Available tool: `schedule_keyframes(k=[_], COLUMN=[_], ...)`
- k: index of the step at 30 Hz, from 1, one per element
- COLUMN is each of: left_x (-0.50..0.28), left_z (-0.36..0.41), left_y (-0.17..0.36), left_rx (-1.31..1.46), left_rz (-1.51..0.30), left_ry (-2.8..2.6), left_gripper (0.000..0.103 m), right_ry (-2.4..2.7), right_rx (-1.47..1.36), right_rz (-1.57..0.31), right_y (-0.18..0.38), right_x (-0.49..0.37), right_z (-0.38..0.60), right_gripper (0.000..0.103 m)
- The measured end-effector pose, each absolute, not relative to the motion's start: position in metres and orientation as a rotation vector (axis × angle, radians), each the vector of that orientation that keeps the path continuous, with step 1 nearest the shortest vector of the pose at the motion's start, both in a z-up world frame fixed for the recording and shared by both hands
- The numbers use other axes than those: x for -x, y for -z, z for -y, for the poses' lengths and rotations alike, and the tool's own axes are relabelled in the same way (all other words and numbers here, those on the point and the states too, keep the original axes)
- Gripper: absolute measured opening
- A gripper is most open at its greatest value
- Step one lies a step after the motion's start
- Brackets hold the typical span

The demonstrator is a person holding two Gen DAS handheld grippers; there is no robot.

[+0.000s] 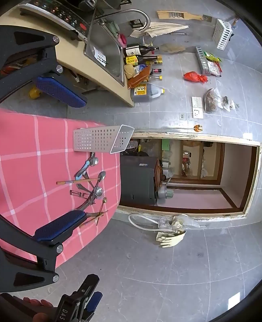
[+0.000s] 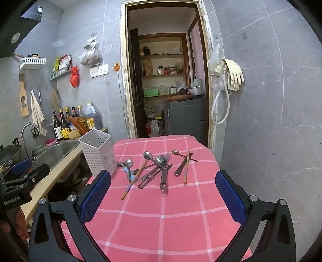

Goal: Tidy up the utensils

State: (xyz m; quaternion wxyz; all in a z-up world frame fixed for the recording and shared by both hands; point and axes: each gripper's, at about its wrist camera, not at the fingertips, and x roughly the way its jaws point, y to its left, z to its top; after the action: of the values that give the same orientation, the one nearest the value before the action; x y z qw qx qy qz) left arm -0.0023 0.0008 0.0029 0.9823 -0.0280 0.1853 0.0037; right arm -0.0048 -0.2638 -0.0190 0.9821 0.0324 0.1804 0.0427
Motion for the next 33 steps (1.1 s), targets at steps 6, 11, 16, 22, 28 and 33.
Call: schedule_keyframes(k=[6, 11, 16, 22, 28, 33], left_x=[0.001, 0.001, 0.007, 0.007, 0.007, 0.006], left_z=[-0.001, -0.002, 0.006, 0.008, 0.007, 0.009], left_y=[-0.002, -0.003, -0.004, -0.004, -0.004, -0.004], left_rx=[0.054, 0.049, 0.046, 0.047, 0.048, 0.048], left_rz=[-0.376, -0.374, -0.372, -0.373, -0.370, -0.369], left_ry=[-0.004, 0.002, 0.006, 0.005, 0.006, 0.008], left_gripper=[0.103, 0.103, 0.103, 0.103, 0.103, 0.103], right_ry=[-0.092, -0.094, -0.094, -0.098, -0.098, -0.096], right_rx=[-0.060, -0.062, -0.063, -0.064, -0.063, -0.064], right_rz=[-0.365, -0.360, -0.359, -0.358, -0.358, -0.355], right_y=[0.018, 0.019, 0.021, 0.018, 0.018, 0.019], right_x=[0.001, 0.001, 0.004, 0.005, 0.005, 0.010], right_z=[0.269, 0.271, 0.269, 0.270, 0.271, 0.269], right_gripper=[0.102, 0.102, 0.102, 0.102, 0.102, 0.102])
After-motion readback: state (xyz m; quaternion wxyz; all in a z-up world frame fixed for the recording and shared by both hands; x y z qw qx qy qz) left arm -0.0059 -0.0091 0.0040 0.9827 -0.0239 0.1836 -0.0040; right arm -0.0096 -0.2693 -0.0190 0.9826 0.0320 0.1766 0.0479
